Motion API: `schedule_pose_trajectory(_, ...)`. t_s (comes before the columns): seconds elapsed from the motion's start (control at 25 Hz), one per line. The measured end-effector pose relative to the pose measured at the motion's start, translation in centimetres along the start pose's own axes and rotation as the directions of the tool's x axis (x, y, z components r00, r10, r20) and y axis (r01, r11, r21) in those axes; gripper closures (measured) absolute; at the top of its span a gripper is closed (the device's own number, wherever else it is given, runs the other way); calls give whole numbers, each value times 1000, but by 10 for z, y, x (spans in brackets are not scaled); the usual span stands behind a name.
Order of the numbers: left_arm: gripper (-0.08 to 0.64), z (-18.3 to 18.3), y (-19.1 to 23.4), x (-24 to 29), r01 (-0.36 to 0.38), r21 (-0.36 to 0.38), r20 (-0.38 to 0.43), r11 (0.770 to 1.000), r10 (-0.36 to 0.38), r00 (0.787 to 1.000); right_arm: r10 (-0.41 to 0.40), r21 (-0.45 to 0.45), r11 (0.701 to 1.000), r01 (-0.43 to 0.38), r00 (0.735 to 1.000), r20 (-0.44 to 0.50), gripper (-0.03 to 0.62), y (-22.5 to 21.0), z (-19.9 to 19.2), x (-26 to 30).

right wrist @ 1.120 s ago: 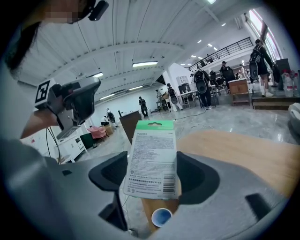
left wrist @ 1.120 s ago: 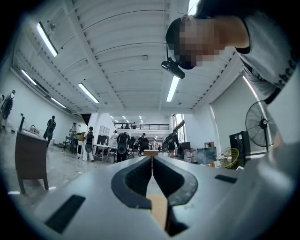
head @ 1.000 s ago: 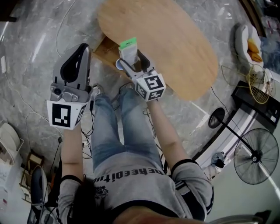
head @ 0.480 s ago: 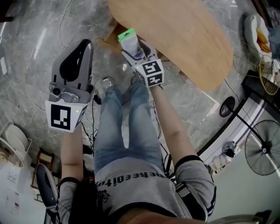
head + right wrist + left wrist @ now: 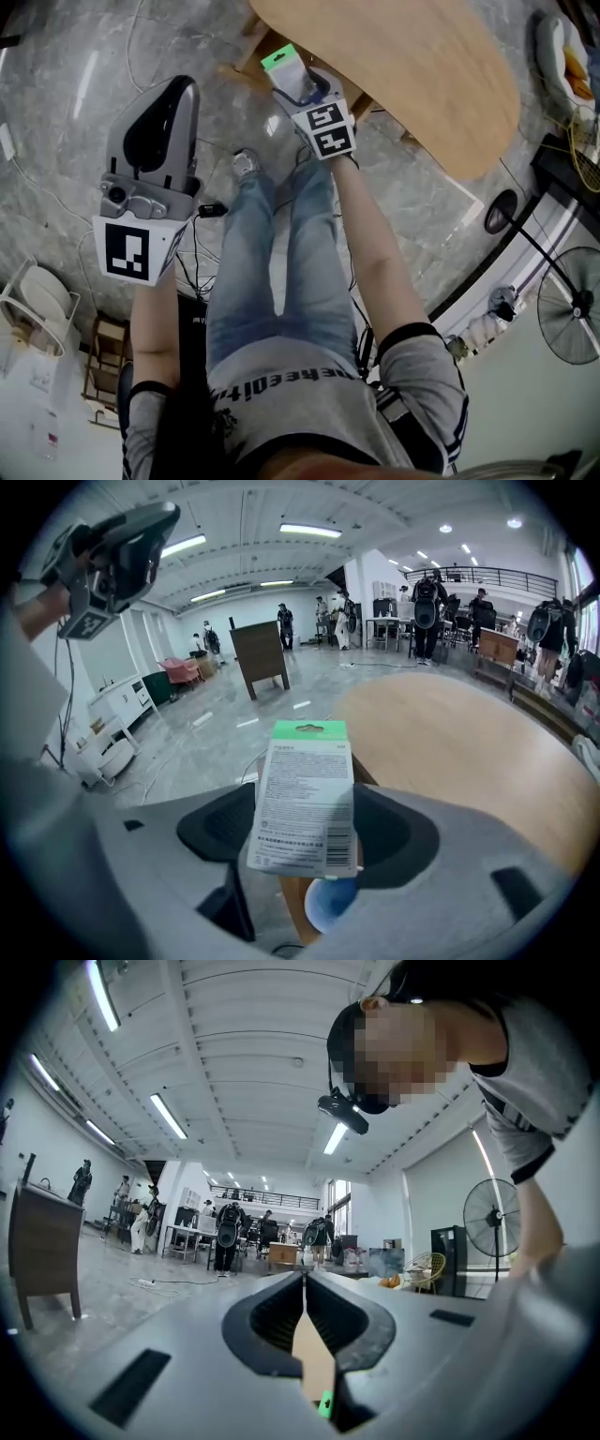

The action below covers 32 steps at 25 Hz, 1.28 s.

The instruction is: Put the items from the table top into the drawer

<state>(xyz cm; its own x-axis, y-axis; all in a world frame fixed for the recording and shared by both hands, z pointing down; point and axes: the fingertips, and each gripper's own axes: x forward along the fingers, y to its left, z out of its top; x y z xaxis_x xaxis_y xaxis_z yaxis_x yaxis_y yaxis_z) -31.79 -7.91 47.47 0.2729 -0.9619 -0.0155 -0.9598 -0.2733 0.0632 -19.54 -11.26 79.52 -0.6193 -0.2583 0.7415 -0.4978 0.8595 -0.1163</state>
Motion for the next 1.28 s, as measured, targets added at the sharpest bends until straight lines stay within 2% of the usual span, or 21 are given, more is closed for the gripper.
schedule_pose_trajectory(0.32,545,-8,25,0,-18,-7,5,1000,18,1000,-18,-8,1000,18,996,-83,265,-5,-13,33)
schedule_pose_trajectory(0.56,545,-25,40,-13,-13,0,-49,1000,13,999,-27,-29,999,23,991,-130,264,0,-18,51)
schedule_pose_trajectory(0.72,545,-27,42,-16,-21,4,-54,1000,21,998,-38,-40,999,31,986,-160,262,-3,-26,56)
schedule_pose_trajectory(0.96,545,-26,47,-14,-32,-4,-43,999,32,999,-78,-43,996,72,983,-166,266,-7,-31,59)
schedule_pose_trajectory(1.12,545,-30,47,-15,-21,-5,-48,1000,21,999,-76,-25,997,73,985,-152,266,-5,-29,56)
schedule_pose_trajectory(1.2,545,-33,43,-18,-7,-5,-59,1000,7,998,-79,-9,997,79,988,-131,314,-3,-26,47)
schedule_pose_trajectory(1.28,545,-33,37,-18,6,-3,-59,1000,-6,998,-95,23,995,98,992,-88,447,-4,-20,33)
